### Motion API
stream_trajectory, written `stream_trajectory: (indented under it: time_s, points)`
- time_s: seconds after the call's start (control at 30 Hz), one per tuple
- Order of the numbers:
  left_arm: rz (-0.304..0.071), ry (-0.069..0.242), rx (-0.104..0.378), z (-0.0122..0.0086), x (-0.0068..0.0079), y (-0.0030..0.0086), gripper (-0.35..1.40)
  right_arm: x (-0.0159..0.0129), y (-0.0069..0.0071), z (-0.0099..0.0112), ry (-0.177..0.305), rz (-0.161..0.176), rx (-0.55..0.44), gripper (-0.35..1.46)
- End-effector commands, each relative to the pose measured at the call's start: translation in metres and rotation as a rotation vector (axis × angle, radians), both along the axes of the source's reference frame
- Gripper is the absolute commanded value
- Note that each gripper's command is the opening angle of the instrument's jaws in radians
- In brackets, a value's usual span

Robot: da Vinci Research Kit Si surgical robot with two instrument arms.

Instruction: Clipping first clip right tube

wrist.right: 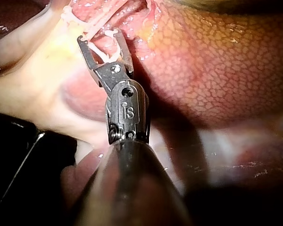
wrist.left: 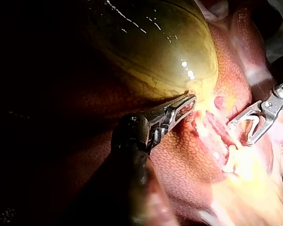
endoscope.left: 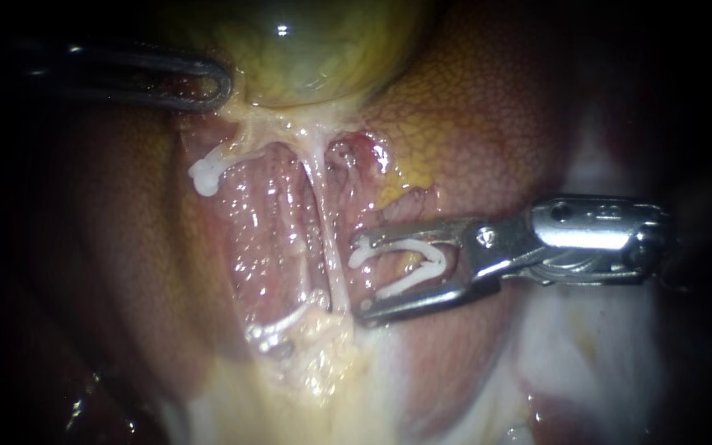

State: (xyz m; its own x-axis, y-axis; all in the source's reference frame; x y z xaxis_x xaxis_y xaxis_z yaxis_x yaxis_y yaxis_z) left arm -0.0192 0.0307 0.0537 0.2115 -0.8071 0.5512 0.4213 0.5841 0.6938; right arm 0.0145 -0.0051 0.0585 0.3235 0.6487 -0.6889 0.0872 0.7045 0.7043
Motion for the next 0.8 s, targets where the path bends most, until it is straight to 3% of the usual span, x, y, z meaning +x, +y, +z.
stream_trajectory:
  time_s: [0.03, 0.33, 0.8]
  points:
    - [0.000, 0.000, 0.000, 0.0000, 0.0000, 0.0000, -0.35, 0.0002, 0.0000, 0.0002, 0.004, 0.002, 0.006, 0.42]
    - [0.000, 0.000, 0.000, 0.0000, 0.0000, 0.0000, -0.35, 0.0023, -0.0001, 0.0010, 0.053, 0.005, 0.065, 0.42]
    - [0.000, 0.000, 0.000, 0.0000, 0.0000, 0.0000, -0.35, 0.0039, -0.0008, 0.0003, 0.185, -0.013, 0.126, 0.43]
